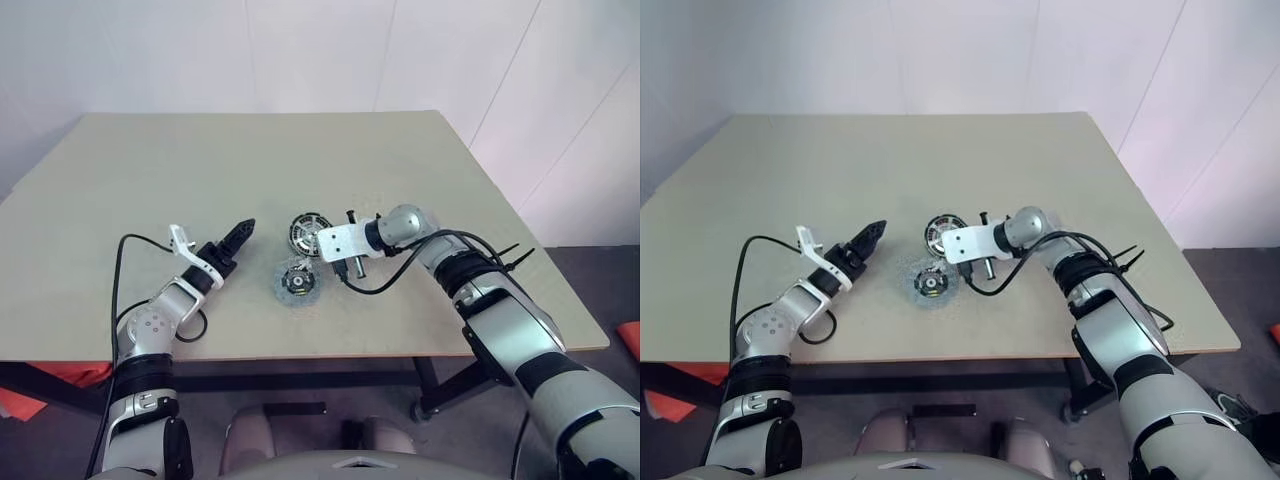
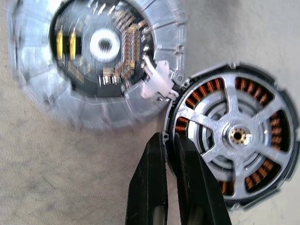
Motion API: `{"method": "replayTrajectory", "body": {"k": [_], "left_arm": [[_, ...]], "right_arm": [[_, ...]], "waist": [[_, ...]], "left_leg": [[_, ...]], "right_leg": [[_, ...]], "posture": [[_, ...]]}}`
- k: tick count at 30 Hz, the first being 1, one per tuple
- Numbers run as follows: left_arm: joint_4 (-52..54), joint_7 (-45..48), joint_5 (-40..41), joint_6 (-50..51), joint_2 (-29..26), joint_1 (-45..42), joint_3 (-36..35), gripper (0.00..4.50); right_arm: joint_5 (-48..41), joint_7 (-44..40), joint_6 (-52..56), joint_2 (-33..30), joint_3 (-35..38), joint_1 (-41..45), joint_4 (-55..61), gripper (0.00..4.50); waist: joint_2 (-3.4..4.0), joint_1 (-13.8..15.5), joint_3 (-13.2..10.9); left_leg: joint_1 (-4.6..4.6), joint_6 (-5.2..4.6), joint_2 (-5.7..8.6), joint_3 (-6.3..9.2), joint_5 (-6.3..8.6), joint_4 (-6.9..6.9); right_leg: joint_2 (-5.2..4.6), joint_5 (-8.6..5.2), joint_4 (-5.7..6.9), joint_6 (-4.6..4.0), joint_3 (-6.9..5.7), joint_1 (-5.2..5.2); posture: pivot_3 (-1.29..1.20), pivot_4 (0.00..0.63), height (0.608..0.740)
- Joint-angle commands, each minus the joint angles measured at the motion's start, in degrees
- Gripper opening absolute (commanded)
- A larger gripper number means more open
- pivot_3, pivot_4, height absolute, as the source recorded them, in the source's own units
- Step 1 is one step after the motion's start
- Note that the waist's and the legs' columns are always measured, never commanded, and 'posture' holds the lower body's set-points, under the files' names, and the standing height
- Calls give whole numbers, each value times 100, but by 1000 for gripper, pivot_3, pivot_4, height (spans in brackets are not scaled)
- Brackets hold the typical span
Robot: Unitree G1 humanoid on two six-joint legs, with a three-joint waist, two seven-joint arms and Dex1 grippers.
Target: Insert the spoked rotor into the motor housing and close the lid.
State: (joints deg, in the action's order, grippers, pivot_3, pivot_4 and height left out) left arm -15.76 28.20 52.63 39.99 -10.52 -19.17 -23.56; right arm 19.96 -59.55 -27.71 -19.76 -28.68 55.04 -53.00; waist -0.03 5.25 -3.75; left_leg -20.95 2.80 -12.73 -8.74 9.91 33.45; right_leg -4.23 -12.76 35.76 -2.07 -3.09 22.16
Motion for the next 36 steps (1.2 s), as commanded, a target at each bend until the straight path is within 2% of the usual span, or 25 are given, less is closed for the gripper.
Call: {"method": "replayTrajectory", "body": {"k": [1,7,15,18,23,25,28,36], "left_arm": [[77,35,0,-86,-13,-63,-66,4500],[75,37,-15,-110,21,-42,-64,4500],[129,31,-21,-239,175,85,-76,4500],[212,9,-14,-349,290,234,-110,4500],[436,-49,59,-432,398,478,-172,4500],[499,-71,70,-428,419,547,-182,4500],[566,-99,75,-392,423,598,-171,4500],[550,-136,56,-328,354,507,-135,4500]], "right_arm": [[61,121,-126,-74,75,196,25,16],[346,8,-675,-362,-61,534,-73,16],[1356,216,-2172,-810,-748,1412,-507,16],[1600,234,-2688,-763,-957,1695,-679,16],[1182,-169,-2485,-393,-743,1711,-1023,16],[1223,-43,-2286,-320,-721,1666,-1123,16],[1347,145,-2218,-323,-754,1604,-1165,608],[1542,698,-2137,-209,-832,1534,-1122,3325]], "waist": [[0,-1,0],[0,17,0],[0,-6,-1],[-1,-37,-1],[-1,-130,-1],[-1,-137,-1],[-1,-130,-1],[0,-135,-2]], "left_leg": [[0,0,0,0,0,0],[-14,0,1,-1,0,0],[-24,-3,-2,-3,2,4],[-27,-4,-2,-5,3,4],[-30,-5,-2,-6,3,4],[-30,-8,-2,-6,5,6],[-30,-8,-2,-5,5,5],[-28,-8,-3,-6,5,6]], "right_leg": [[0,0,-1,0,0,0],[0,0,-3,0,0,9],[2,-1,-6,-1,-1,18],[1,-1,-7,-1,0,22],[1,-1,-5,-1,0,25],[1,-1,-5,-1,0,24],[1,-1,-5,-2,0,24],[2,-1,-4,-2,0,24]], "posture": [[0,0,740],[0,0,740],[0,0,740],[0,0,740],[0,0,740],[0,0,740],[0,0,740],[0,0,740]]}}
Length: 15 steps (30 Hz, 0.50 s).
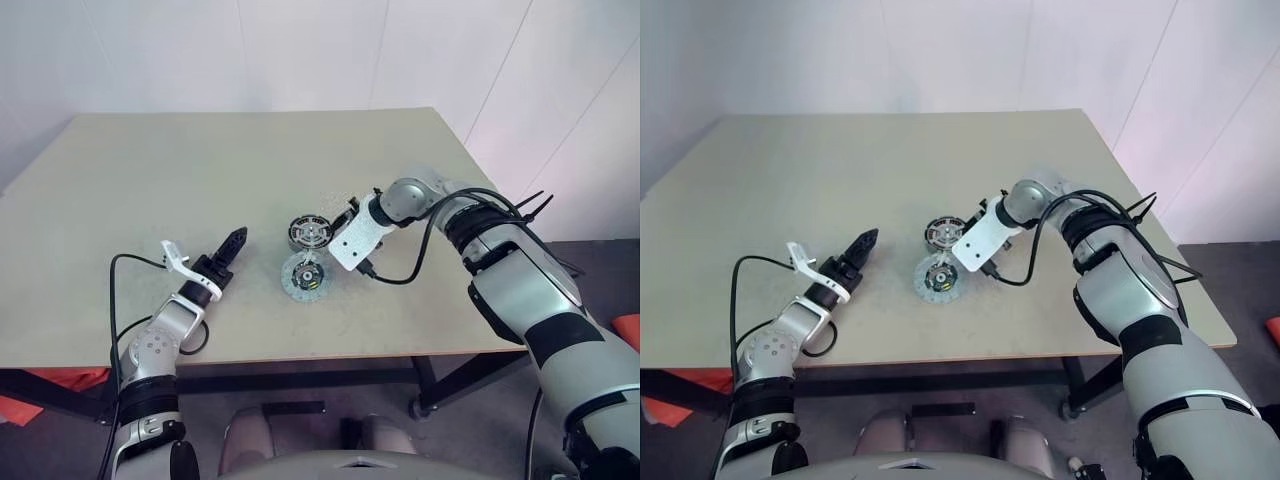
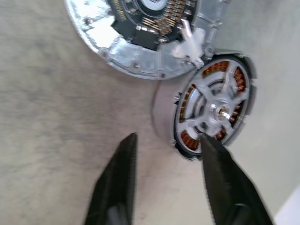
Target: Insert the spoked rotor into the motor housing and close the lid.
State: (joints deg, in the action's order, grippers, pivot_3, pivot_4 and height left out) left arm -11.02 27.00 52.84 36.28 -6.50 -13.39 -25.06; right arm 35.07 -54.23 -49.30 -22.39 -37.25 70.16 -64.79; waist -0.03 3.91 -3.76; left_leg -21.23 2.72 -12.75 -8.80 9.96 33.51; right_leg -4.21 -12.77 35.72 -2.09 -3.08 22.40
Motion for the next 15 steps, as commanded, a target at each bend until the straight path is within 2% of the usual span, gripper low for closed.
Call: {"method": "replayTrajectory", "body": {"k": [1,3,15], "left_arm": [[75,-18,35,46,-54,-72,16,4500],[80,-22,36,52,-62,-68,14,4500],[204,-95,89,72,-94,29,-43,4500]], "right_arm": [[29,166,21,82,18,5,55,3650],[44,188,25,154,4,-43,48,4412],[204,274,142,330,-95,-264,-77,4464]], "waist": [[0,-1,0],[0,0,0],[0,-3,0]], "left_leg": [[0,0,0,0,0,0],[1,0,-1,0,0,0],[10,0,-1,-1,0,0]], "right_leg": [[0,0,0,0,0,0],[0,0,0,0,0,0],[0,0,2,0,1,-6]], "posture": [[0,0,740],[0,0,740],[0,0,740]]}}
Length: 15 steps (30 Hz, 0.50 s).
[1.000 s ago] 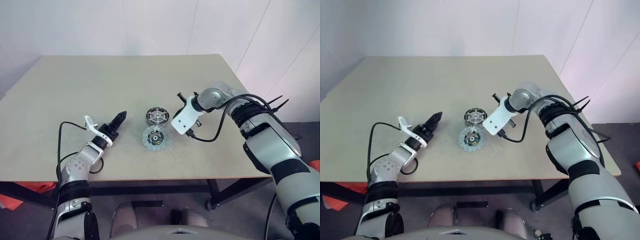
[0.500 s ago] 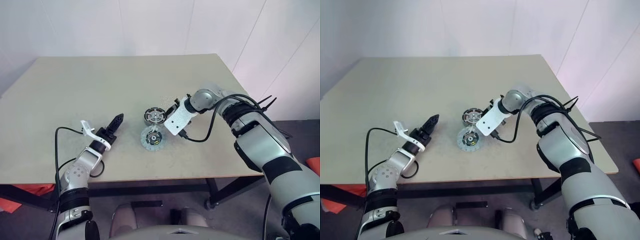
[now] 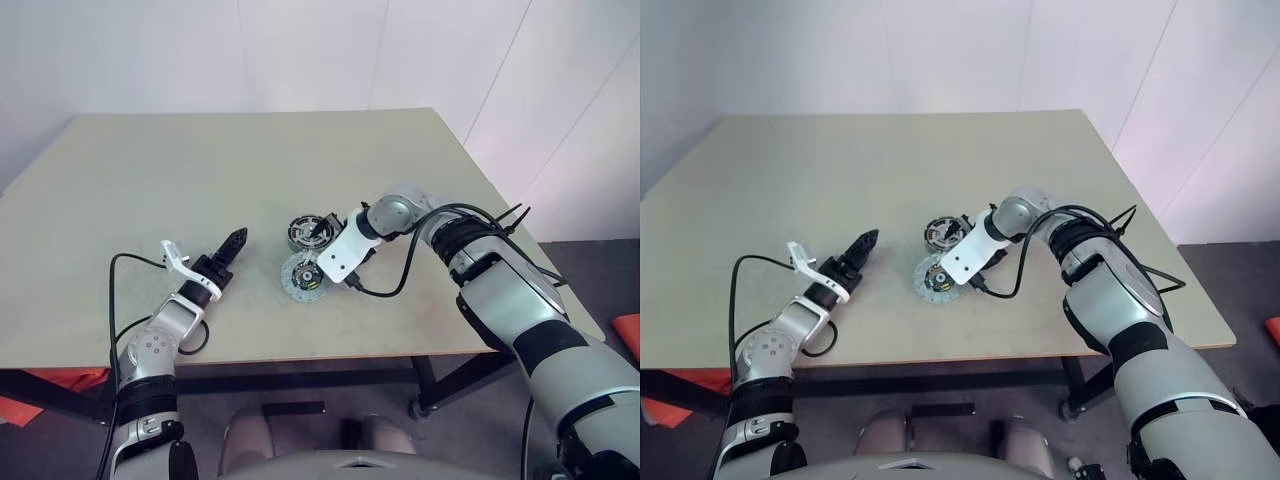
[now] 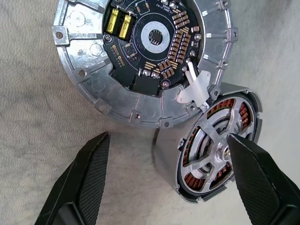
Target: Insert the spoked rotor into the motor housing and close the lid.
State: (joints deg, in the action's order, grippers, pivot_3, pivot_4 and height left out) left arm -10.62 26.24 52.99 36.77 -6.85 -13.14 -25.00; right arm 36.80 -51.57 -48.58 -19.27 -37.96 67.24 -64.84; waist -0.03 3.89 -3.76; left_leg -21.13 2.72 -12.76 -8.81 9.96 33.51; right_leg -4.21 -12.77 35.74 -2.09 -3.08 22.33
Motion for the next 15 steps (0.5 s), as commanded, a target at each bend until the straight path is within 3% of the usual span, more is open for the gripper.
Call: {"method": "replayTrajectory", "body": {"k": [1,3,7,15], "left_arm": [[163,-23,75,22,-61,1,-47,4500],[162,-36,74,20,-56,-13,-40,4500],[161,-51,76,24,-50,-28,-30,4500],[172,-60,80,9,23,-2,-2,4500]], "right_arm": [[31,12,95,28,-19,32,-90,4464],[71,74,147,51,-33,54,-149,4464],[120,163,179,62,-44,84,-189,3611],[126,163,323,119,-46,280,-365,3611]], "waist": [[0,-1,0],[0,-1,1],[0,-3,1],[0,-7,1]], "left_leg": [[1,0,0,0,0,0],[7,0,0,0,0,0],[15,1,0,0,0,1],[16,1,0,1,0,2]], "right_leg": [[0,0,0,0,0,-1],[0,0,1,0,1,-5],[0,0,3,0,1,-11],[0,2,7,-3,1,-11]], "posture": [[0,0,740],[0,0,740],[0,0,740],[0,0,740]]}}
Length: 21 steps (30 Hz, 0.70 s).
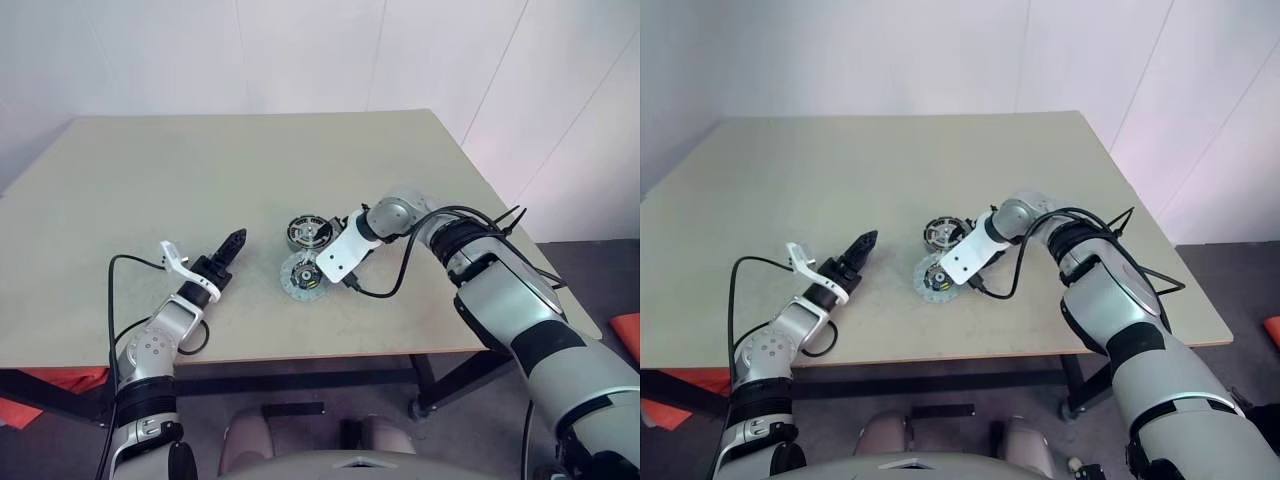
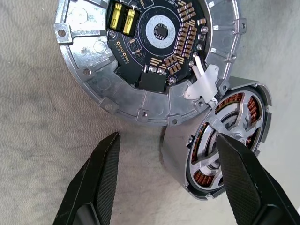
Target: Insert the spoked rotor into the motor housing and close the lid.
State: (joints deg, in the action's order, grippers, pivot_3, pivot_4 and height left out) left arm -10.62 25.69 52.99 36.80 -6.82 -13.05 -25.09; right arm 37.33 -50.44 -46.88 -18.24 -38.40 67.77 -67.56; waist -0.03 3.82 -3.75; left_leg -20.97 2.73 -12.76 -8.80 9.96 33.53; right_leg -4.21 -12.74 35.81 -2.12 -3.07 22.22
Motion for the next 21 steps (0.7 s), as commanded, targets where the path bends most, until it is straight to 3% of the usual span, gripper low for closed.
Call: {"method": "replayTrajectory", "body": {"k": [1,5,7,16,21], "left_arm": [[179,-6,79,5,31,-5,12,4500],[201,-14,80,-4,65,13,12,4500],[218,-19,79,-8,73,25,8,4500],[315,-85,117,-13,56,112,-48,4500],[303,-103,122,-16,42,98,-44,4500]], "right_arm": [[78,53,190,44,0,268,-135,3611],[132,99,427,191,-8,418,-356,3611],[183,163,512,244,-26,470,-441,3242],[247,263,505,339,-44,475,-526,414],[212,266,483,347,-10,486,-510,414]], "waist": [[0,-2,0],[1,-7,0],[2,-7,-1],[3,-50,-1],[9,-119,-4]], "left_leg": [[-1,0,0,0,0,0],[-2,0,0,0,0,0],[-4,0,0,0,0,0],[-5,0,0,-1,1,-1],[-4,0,-1,1,0,-1]], "right_leg": [[0,0,0,0,0,0],[0,0,-1,0,0,1],[0,0,-1,0,0,2],[0,0,-2,0,1,7],[1,1,4,-2,1,8]], "posture": [[0,0,740],[0,0,740],[0,0,740],[0,0,740],[0,0,740]]}}
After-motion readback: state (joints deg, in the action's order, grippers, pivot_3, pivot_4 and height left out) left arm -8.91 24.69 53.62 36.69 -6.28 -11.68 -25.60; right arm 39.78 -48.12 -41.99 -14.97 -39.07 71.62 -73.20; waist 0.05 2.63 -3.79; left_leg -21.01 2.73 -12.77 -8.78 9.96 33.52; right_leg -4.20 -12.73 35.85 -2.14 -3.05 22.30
